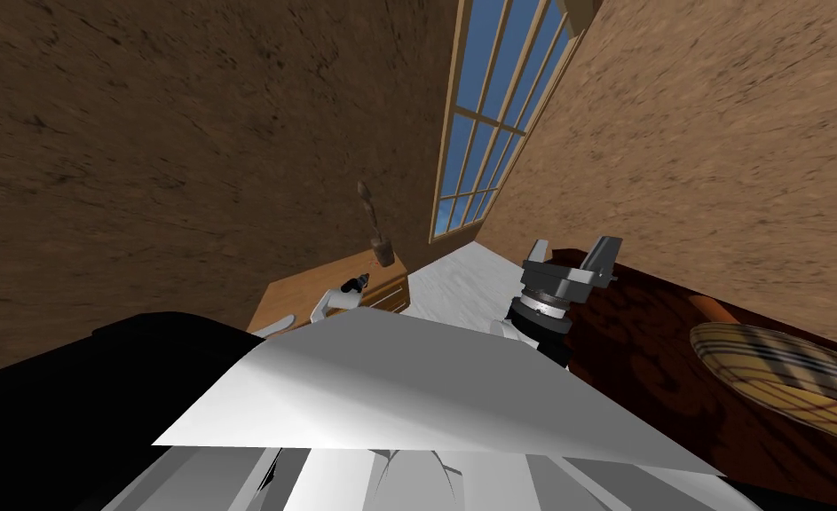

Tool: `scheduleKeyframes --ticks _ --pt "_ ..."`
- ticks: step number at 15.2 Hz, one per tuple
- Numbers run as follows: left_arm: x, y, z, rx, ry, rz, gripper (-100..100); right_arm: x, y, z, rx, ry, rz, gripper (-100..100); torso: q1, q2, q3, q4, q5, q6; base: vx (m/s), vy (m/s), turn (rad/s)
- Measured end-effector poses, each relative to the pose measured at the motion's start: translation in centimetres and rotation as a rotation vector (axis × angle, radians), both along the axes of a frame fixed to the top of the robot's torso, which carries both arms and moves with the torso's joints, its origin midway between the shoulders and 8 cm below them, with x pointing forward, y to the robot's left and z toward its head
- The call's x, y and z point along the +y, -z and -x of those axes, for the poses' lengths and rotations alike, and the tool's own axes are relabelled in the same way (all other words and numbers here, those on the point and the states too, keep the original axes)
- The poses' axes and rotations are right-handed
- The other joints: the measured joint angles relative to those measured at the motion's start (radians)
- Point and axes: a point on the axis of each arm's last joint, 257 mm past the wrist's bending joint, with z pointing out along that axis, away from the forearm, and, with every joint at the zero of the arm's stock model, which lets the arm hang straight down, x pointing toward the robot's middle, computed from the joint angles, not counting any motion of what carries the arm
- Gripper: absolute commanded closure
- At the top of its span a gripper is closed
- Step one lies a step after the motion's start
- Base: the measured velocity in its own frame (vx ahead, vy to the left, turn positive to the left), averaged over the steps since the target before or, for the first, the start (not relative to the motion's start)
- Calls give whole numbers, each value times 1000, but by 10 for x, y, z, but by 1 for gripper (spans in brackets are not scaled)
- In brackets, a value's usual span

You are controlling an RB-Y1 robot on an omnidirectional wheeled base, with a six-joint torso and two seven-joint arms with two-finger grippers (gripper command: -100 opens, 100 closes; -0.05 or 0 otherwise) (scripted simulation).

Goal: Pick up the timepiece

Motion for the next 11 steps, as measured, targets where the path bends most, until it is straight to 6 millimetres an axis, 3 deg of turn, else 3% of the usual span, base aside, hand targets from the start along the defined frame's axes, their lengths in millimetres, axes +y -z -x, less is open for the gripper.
scheduleKeyframes --ticks 5,11 --pt "24 -29 -14 -30 24 -86 -100 0 0 0 0 0 0 0 4 1 0 0 1 0 -23 -37 -190" --pt "37 -24 2 65 82 -173 -100 0 0 0 0 0 0 0 11 3 1 0 2 0 -43 47 -199"
